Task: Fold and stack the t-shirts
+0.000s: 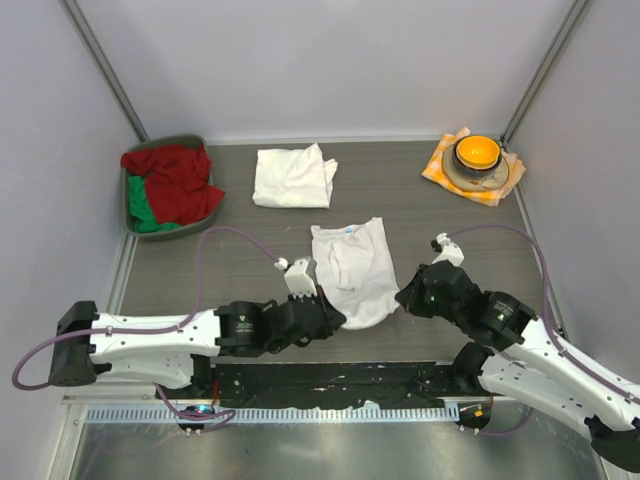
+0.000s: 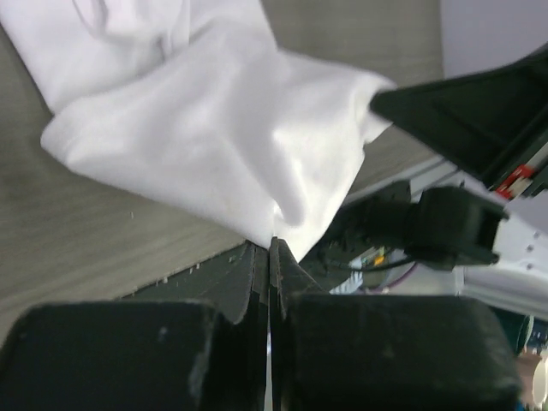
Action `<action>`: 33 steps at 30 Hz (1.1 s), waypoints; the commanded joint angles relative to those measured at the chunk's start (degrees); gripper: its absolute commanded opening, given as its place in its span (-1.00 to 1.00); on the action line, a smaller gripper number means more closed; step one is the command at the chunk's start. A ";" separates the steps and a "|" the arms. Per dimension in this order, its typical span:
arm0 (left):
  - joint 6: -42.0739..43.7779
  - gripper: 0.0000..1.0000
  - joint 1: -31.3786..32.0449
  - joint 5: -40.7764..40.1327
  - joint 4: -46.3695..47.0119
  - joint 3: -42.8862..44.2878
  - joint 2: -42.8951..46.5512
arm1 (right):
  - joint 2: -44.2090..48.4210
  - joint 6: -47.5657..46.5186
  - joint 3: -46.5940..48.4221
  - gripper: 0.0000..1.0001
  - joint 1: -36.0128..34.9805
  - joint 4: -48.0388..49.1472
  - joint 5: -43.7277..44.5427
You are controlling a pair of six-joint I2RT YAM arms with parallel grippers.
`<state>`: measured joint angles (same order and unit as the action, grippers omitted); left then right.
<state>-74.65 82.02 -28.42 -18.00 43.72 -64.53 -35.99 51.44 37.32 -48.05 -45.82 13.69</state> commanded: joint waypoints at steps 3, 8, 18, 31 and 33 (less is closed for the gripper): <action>11.80 -1.00 -11.07 2.31 -2.23 5.40 3.27 | -9.88 -7.05 8.29 -0.98 -0.20 10.57 6.07; 15.50 -1.00 -21.44 9.96 2.96 5.41 1.18 | -18.49 -10.83 12.85 -0.99 0.59 16.10 9.07; 13.83 -1.00 -29.37 21.65 17.47 2.86 -9.55 | -27.64 -13.99 17.00 -0.99 8.67 19.63 4.68; 9.44 -1.00 -38.94 24.91 23.44 0.66 -15.53 | -40.03 -15.41 20.68 -0.99 16.14 27.26 -0.86; 8.74 -1.00 -40.44 26.13 25.02 -0.57 -15.97 | -43.53 -15.67 21.74 -0.98 16.59 28.77 -1.82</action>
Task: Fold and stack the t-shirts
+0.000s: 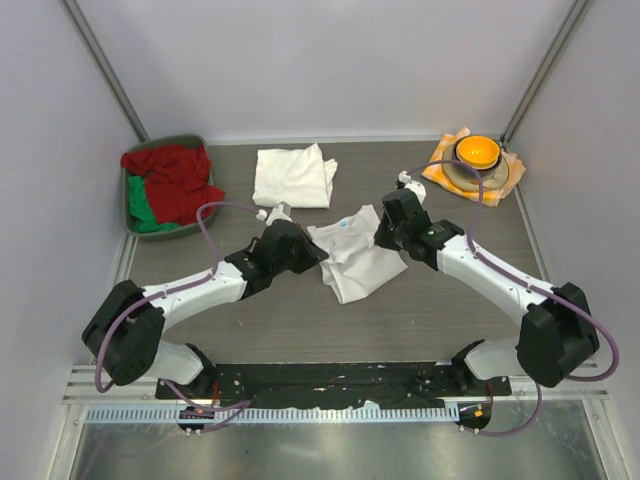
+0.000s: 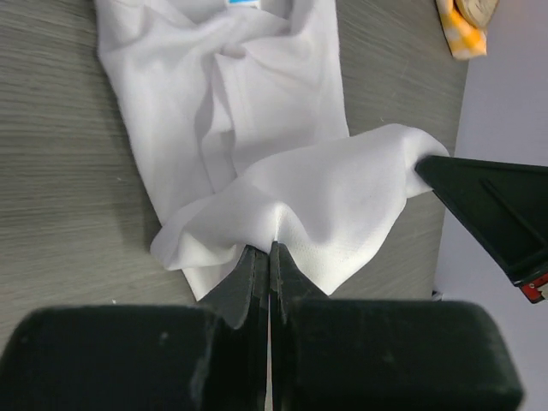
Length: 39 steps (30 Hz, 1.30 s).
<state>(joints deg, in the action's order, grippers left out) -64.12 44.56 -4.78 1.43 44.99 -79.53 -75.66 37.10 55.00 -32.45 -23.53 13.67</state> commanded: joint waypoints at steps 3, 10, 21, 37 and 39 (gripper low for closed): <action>-2.24 -1.00 -5.70 3.36 7.35 -2.80 -2.56 | -8.35 -1.59 7.56 -0.99 1.33 8.93 -3.03; -3.12 -0.99 -15.28 7.66 15.17 1.83 -14.41 | -27.67 -1.16 20.12 -0.99 2.83 13.86 0.12; 5.31 1.00 -13.72 -4.35 -5.35 8.19 -6.72 | -11.72 -8.18 8.12 0.95 1.16 20.11 16.30; 3.82 1.00 -1.66 -14.30 -24.89 -11.33 28.54 | -9.24 -25.84 12.33 0.99 -22.22 -15.66 24.98; 4.52 1.00 -1.66 -13.42 -26.12 -11.33 28.81 | -9.24 -27.26 10.22 0.99 -22.92 -13.40 29.64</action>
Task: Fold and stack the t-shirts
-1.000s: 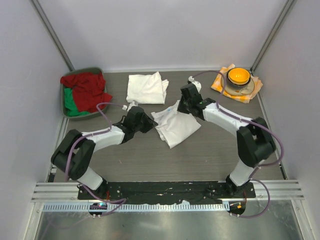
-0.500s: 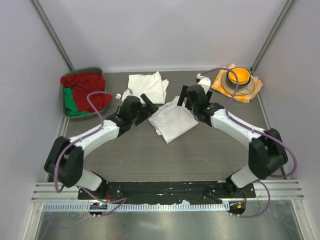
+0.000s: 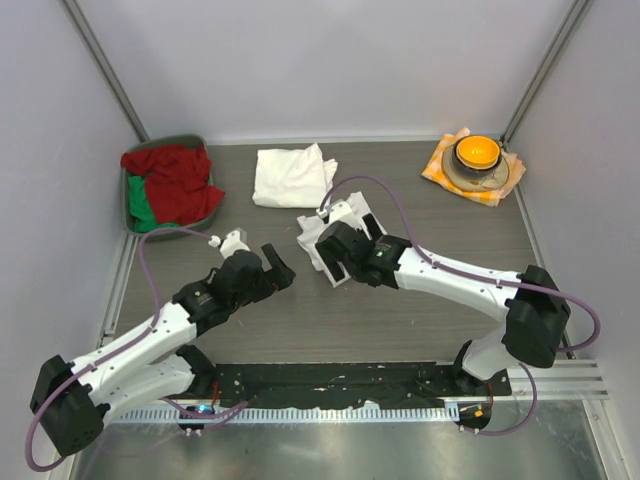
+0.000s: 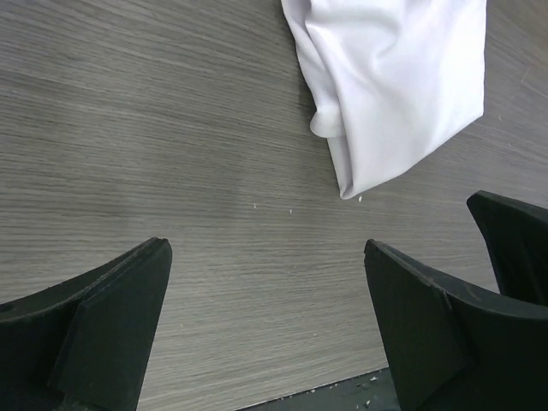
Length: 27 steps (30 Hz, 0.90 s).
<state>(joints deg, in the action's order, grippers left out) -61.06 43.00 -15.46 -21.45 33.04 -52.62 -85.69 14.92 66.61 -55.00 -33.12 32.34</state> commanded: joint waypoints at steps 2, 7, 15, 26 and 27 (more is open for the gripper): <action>0.85 1.00 -0.11 -3.08 -3.42 -0.16 1.91 | 0.18 -6.64 -1.83 1.00 -0.37 1.53 11.26; -1.34 1.00 -0.11 -1.15 -0.34 -4.73 4.63 | -6.05 -7.45 0.09 0.99 5.60 11.40 8.36; -1.17 1.00 -0.03 -1.06 -1.40 -6.23 8.50 | -20.64 -9.38 7.74 0.98 8.33 19.76 3.00; 0.06 1.00 -0.03 -1.59 -3.77 -5.36 11.58 | -24.79 3.26 -1.38 0.96 8.33 12.50 1.94; 0.24 0.99 -0.11 -1.59 -3.95 -5.09 11.14 | -24.70 7.45 -2.09 0.96 8.33 11.16 1.77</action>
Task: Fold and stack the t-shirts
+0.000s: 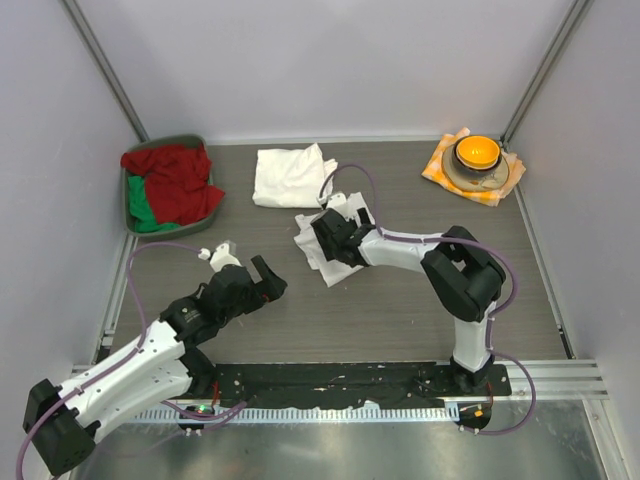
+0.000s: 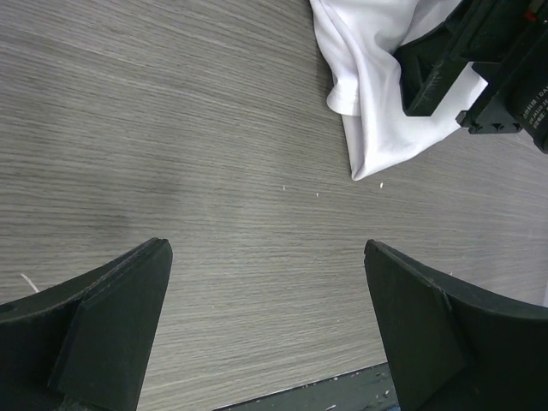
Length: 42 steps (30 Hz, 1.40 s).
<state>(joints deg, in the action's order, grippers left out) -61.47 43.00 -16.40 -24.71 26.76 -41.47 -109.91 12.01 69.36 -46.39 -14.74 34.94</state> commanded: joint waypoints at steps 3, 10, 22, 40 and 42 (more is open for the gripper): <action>0.91 0.99 -0.03 -0.74 -1.04 1.80 -0.80 | 0.04 19.76 -6.78 0.96 -0.19 -11.97 -4.60; 0.65 1.00 -0.11 0.06 0.10 1.80 -1.77 | 3.03 36.56 -9.33 0.94 -2.74 -11.01 -18.32; 1.35 1.00 -0.11 2.16 -4.03 1.62 3.33 | 15.31 51.45 -12.94 0.93 -10.64 -15.82 -9.77; 2.23 1.00 -2.48 2.07 -4.83 3.83 -4.31 | 8.93 12.60 12.12 1.00 -38.23 -54.23 22.80; 2.59 1.00 -5.02 4.43 -3.60 2.25 -3.97 | 7.52 12.07 10.19 0.99 -43.59 -54.69 25.42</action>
<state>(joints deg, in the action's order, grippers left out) -59.51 41.19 -14.33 -31.42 29.76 -45.54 -99.22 27.03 81.76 -83.33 -58.61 52.53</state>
